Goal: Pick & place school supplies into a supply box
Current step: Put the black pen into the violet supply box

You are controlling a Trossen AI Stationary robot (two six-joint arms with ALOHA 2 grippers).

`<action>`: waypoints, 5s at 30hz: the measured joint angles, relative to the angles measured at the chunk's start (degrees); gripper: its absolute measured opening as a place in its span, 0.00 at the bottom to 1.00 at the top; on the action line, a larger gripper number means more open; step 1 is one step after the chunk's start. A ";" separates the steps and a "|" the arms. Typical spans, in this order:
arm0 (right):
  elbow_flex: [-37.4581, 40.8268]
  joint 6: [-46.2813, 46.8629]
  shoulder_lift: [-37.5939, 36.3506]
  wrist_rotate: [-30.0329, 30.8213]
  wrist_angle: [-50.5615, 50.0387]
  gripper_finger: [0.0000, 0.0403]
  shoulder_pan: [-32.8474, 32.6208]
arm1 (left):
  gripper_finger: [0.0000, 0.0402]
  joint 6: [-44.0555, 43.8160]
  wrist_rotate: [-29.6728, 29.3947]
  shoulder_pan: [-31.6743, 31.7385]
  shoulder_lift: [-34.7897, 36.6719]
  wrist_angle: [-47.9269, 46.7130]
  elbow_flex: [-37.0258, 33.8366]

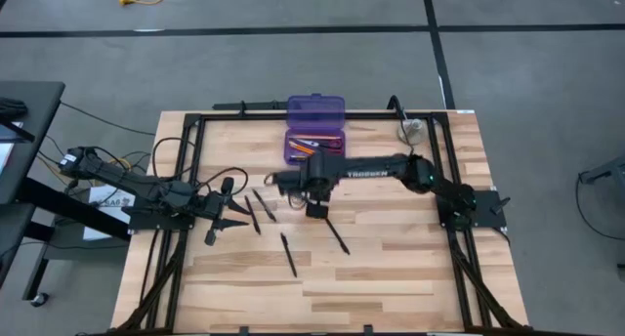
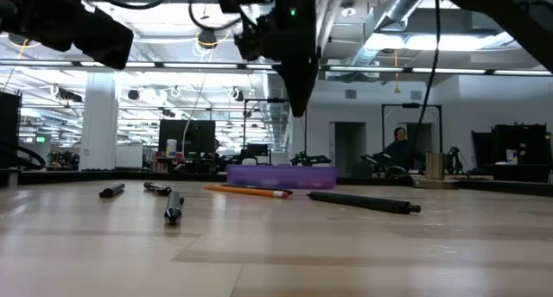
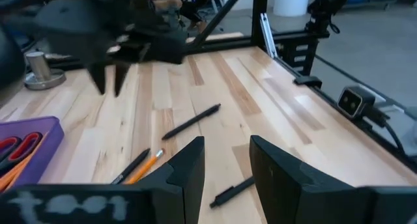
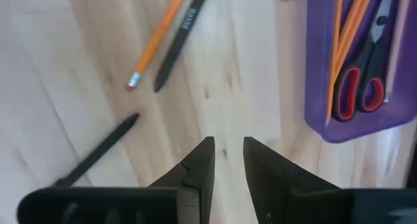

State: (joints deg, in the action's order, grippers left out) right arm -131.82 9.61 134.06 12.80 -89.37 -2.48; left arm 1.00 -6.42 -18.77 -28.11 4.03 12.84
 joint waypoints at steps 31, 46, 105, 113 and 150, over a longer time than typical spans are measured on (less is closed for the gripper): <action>75.85 46.32 -36.00 18.65 77.08 0.19 -20.26 | 0.28 -1.11 2.10 2.39 -0.01 -7.13 0.61; 65.09 47.01 -29.59 3.12 64.13 0.39 -14.91 | 0.28 -0.73 2.10 2.39 -0.01 -7.14 0.61; 59.07 44.60 -22.75 -0.45 43.08 0.02 -6.41 | 0.28 -0.71 2.12 2.39 -0.03 -7.73 0.61; 50.42 30.33 -23.24 4.86 38.10 0.01 0.79 | 0.28 -0.69 2.12 2.39 -0.03 -7.65 0.61; 39.16 -20.68 -12.83 -8.24 55.44 0.14 22.71 | 0.28 -1.23 2.08 2.32 -0.03 -6.73 0.61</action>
State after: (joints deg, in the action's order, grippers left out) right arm -92.66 -11.07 121.23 4.56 -33.93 20.23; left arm -0.23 -4.34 -16.45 -28.14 -2.70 13.45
